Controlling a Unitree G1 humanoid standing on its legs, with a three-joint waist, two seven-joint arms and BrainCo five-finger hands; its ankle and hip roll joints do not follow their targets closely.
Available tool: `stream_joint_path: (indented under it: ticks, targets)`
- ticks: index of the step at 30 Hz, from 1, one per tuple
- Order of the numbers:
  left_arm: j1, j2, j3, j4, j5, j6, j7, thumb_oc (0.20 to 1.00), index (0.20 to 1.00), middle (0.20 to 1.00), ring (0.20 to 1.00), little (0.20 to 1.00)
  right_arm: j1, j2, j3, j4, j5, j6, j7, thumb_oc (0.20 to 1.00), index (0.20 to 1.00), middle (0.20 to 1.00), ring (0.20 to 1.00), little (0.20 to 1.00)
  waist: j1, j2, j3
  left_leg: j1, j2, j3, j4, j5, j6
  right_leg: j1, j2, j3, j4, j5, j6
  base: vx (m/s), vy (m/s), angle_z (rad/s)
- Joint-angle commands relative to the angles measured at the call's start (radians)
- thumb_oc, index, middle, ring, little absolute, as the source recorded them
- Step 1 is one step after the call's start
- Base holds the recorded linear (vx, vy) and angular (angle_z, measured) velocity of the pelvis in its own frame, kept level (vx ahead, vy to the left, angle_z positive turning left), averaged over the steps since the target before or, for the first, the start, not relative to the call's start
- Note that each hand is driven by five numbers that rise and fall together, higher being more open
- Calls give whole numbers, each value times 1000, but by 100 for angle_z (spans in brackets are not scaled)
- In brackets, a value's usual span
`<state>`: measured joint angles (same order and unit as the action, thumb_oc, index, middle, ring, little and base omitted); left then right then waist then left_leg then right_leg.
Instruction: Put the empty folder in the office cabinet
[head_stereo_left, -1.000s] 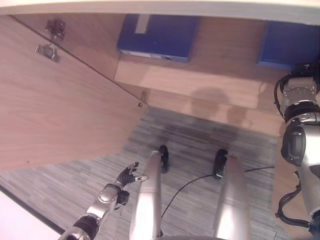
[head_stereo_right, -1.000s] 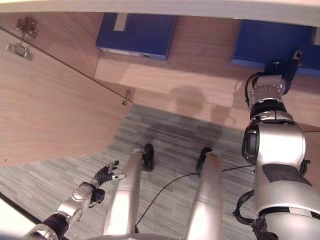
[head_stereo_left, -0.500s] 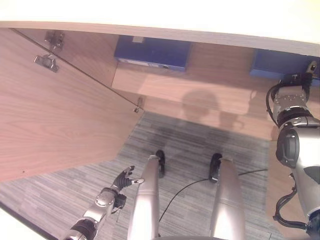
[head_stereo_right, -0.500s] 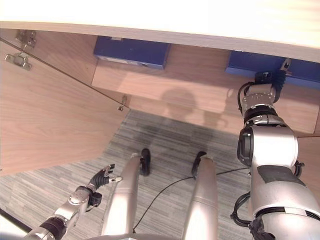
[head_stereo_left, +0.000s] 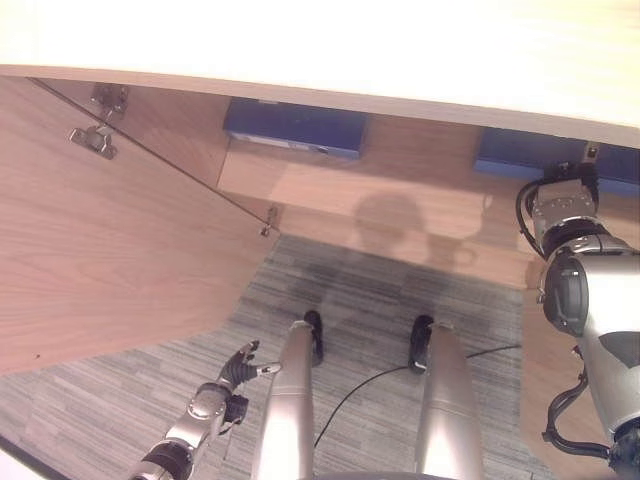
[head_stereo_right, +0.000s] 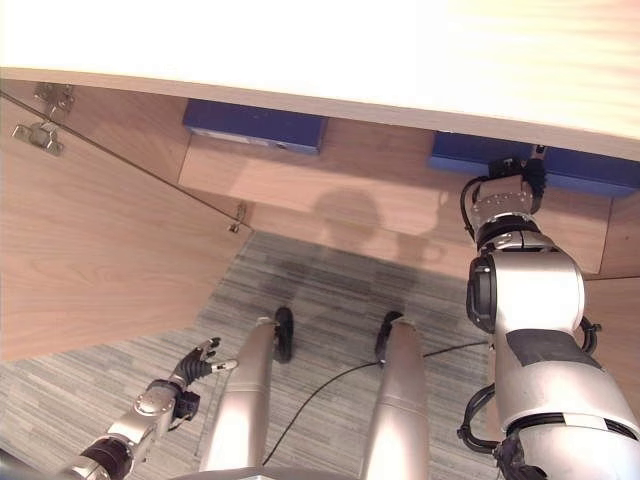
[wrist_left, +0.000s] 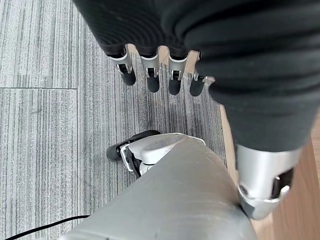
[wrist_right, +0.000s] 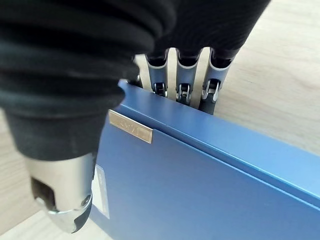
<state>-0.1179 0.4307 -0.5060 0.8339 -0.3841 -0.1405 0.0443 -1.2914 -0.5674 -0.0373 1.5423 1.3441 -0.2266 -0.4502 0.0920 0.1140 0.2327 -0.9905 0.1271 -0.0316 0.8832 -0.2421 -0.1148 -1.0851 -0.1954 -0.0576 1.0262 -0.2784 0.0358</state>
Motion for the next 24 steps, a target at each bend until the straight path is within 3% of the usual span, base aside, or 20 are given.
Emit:
stream_joint_path:
  ticks: [1, 12, 24]
  targets:
    - [-34, -5, 8, 67, 9, -5, 18, 1000, 1000, 1000, 1000, 1000, 12, 17, -31, 33, -29, 21, -15, 1000, 1000, 1000, 1000, 1000, 20, 21, 36, 56, -29, -10, -56, -65, 43, 131, 54, -54, -43, -187, 13, 0, 0, 0]
    - [-58, -38, -5, 80, -12, -7, 26, 1000, 1000, 1000, 1000, 1000, 144, 123, -89, 46, -25, 9, -24, 1000, 1000, 1000, 1000, 1000, 15, 27, 48, 76, -33, -12, -95, -52, 44, 147, 56, -57, -70, -178, 18, 0, 0, 0]
    - [-57, -36, -7, 99, -14, -6, 18, 1000, 1000, 1000, 1000, 1000, 109, 97, -62, 33, -25, 15, -2, 1000, 1000, 1000, 1000, 1000, 20, 30, 46, 73, -35, -8, -108, -41, 47, 144, 54, -50, -82, -166, 22, 0, 0, 0]
